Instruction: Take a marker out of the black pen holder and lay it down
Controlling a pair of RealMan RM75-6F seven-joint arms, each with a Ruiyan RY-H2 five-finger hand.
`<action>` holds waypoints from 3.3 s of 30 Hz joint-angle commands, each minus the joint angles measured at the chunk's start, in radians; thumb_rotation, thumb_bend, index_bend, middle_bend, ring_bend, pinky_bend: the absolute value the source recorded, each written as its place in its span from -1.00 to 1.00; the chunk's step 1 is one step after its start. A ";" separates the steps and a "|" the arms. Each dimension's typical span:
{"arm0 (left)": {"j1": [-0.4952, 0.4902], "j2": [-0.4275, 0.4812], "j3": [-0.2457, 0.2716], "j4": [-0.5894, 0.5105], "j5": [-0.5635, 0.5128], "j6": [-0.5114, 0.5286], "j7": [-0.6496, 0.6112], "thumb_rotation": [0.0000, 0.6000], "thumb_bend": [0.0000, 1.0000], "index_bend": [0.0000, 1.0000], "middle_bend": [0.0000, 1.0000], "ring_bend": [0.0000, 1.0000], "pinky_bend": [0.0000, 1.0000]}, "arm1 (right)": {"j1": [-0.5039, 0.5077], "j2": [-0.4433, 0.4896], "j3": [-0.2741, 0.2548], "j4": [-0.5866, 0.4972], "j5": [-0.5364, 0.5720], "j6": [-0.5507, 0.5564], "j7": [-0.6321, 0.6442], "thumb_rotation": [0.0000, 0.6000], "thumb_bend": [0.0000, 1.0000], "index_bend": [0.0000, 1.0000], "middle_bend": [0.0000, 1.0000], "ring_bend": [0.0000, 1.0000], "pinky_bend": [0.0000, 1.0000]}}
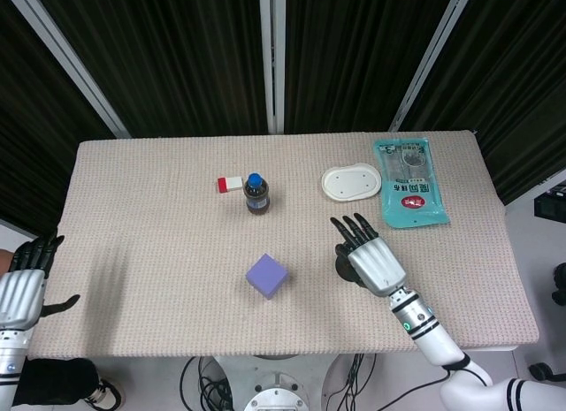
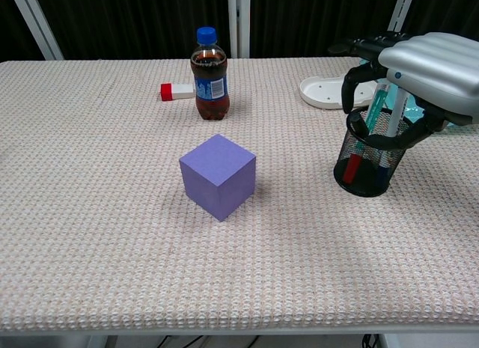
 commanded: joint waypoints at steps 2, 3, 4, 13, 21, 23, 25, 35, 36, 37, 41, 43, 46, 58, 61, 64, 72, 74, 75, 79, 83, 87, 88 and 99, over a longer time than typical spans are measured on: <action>0.001 0.001 0.000 0.000 0.000 0.001 -0.001 1.00 -0.77 -0.89 -1.00 -1.00 -1.00 | 0.004 -0.004 -0.002 0.006 0.003 0.003 -0.003 1.00 -0.54 -0.12 -1.00 -1.00 -1.00; 0.001 0.002 0.000 0.000 0.000 0.000 -0.001 1.00 -0.77 -0.89 -1.00 -1.00 -1.00 | 0.005 -0.005 -0.002 0.007 0.004 0.004 -0.003 1.00 -0.54 -0.12 -1.00 -1.00 -1.00; 0.001 0.002 0.000 0.000 0.000 0.000 -0.001 1.00 -0.77 -0.89 -1.00 -1.00 -1.00 | 0.005 -0.006 -0.002 0.010 0.004 0.008 -0.004 1.00 -0.53 -0.11 -1.00 -1.00 -1.00; 0.002 0.003 0.000 0.001 0.001 0.000 -0.004 1.00 -0.77 -0.89 -1.00 -1.00 -1.00 | 0.016 -0.013 -0.010 0.022 0.009 0.010 -0.006 1.00 -0.49 -0.04 -1.00 -1.00 -1.00; 0.008 0.008 0.001 -0.001 0.003 0.007 -0.013 1.00 -0.77 -0.89 -1.00 -1.00 -1.00 | 0.024 -0.021 -0.012 0.029 0.010 0.018 -0.010 1.00 -0.43 0.06 -1.00 -1.00 -1.00; 0.009 0.010 0.002 -0.002 0.004 0.008 -0.016 1.00 -0.77 -0.89 -1.00 -1.00 -1.00 | 0.024 -0.022 -0.013 0.029 0.010 0.022 -0.012 1.00 -0.43 0.07 -1.00 -1.00 -1.00; 0.010 0.011 0.002 -0.002 0.004 0.008 -0.019 1.00 -0.77 -0.89 -1.00 -1.00 -1.00 | 0.024 -0.022 -0.014 0.030 0.011 0.025 -0.013 1.00 -0.43 0.09 -1.00 -1.00 -1.00; 0.010 0.013 0.004 -0.004 0.007 0.005 -0.025 1.00 -0.77 -0.89 -1.00 -1.00 -1.00 | 0.013 0.004 -0.018 0.007 -0.010 0.066 0.006 1.00 -0.40 0.23 -1.00 -1.00 -1.00; 0.009 0.013 0.004 -0.005 0.007 0.005 -0.025 1.00 -0.77 -0.89 -1.00 -1.00 -1.00 | 0.010 0.009 -0.019 0.001 -0.013 0.071 0.011 1.00 -0.39 0.24 -1.00 -1.00 -1.00; 0.009 0.014 0.004 -0.007 0.008 0.004 -0.025 1.00 -0.77 -0.89 -1.00 -1.00 -1.00 | 0.009 0.014 -0.020 -0.004 -0.015 0.075 0.016 1.00 -0.39 0.25 -1.00 -1.00 -1.00; 0.008 0.017 0.004 -0.015 0.013 0.007 -0.026 1.00 -0.77 -0.89 -1.00 -1.00 -1.00 | -0.003 0.039 -0.023 -0.033 -0.029 0.099 0.039 1.00 -0.37 0.29 -0.99 -1.00 -1.00; 0.008 0.018 0.005 -0.019 0.017 0.009 -0.023 1.00 -0.77 -0.89 -1.00 -1.00 -1.00 | -0.011 0.055 -0.026 -0.055 -0.042 0.115 0.054 1.00 -0.35 0.31 -0.99 -1.00 -1.00; 0.009 0.020 0.008 -0.026 0.024 0.010 -0.021 1.00 -0.77 -0.89 -1.00 -1.00 -1.00 | -0.024 0.081 -0.030 -0.082 -0.067 0.142 0.062 1.00 -0.35 0.35 -0.98 -1.00 -1.00; 0.011 0.027 0.008 -0.045 0.033 0.021 -0.009 1.00 -0.77 -0.89 -1.00 -1.00 -1.00 | -0.057 0.173 0.000 -0.181 -0.130 0.238 0.059 1.00 -0.35 0.39 -0.96 -1.00 -1.00; 0.012 0.027 0.009 -0.047 0.032 0.023 -0.006 1.00 -0.77 -0.89 -1.00 -1.00 -1.00 | -0.066 0.194 0.014 -0.199 -0.143 0.265 0.056 1.00 -0.35 0.40 -0.96 -1.00 -1.00; 0.013 0.028 0.010 -0.047 0.030 0.021 -0.004 1.00 -0.77 -0.89 -1.00 -1.00 -1.00 | -0.077 0.212 0.030 -0.202 -0.144 0.294 0.052 1.00 -0.34 0.41 -0.95 -1.00 -1.00; 0.007 0.024 0.008 -0.042 0.024 0.009 -0.001 1.00 -0.77 -0.89 -1.00 -1.00 -1.00 | -0.108 0.234 0.041 -0.109 -0.071 0.298 0.051 1.00 -0.34 0.43 -0.94 -1.00 -1.00; 0.005 0.021 0.007 -0.041 0.022 0.006 0.000 1.00 -0.77 -0.89 -1.00 -1.00 -1.00 | -0.112 0.226 0.035 -0.078 -0.056 0.290 0.065 1.00 -0.34 0.43 -0.94 -1.00 -1.00; 0.004 0.019 0.007 -0.040 0.020 0.002 0.002 1.00 -0.77 -0.89 -1.00 -1.00 -1.00 | -0.114 0.220 0.032 -0.055 -0.048 0.285 0.075 1.00 -0.34 0.43 -0.94 -1.00 -1.00; 0.001 0.016 0.007 -0.039 0.014 -0.006 0.008 1.00 -0.77 -0.89 -1.00 -1.00 -1.00 | -0.122 0.195 0.026 0.018 -0.036 0.286 0.103 1.00 -0.34 0.43 -0.95 -1.00 -1.00; -0.001 0.018 0.006 -0.040 0.010 -0.010 0.014 1.00 -0.77 -0.89 -1.00 -1.00 -1.00 | -0.131 0.170 0.030 0.080 -0.026 0.301 0.135 1.00 -0.34 0.44 -0.94 -1.00 -1.00; -0.004 0.015 0.006 -0.039 0.003 -0.019 0.018 1.00 -0.77 -0.89 -1.00 -1.00 -1.00 | -0.132 0.139 0.018 0.145 -0.007 0.275 0.167 1.00 -0.34 0.45 -0.94 -1.00 -1.00; -0.004 0.014 0.006 -0.037 0.001 -0.022 0.018 1.00 -0.77 -0.89 -1.00 -1.00 -1.00 | -0.132 0.130 0.013 0.159 -0.004 0.269 0.175 1.00 -0.34 0.45 -0.94 -1.00 -1.00; -0.010 0.005 0.005 -0.020 -0.017 -0.042 0.012 1.00 -0.77 -0.89 -1.00 -1.00 -1.00 | -0.138 0.012 -0.041 0.327 -0.010 0.225 0.236 1.00 -0.34 0.45 -0.94 -1.00 -1.00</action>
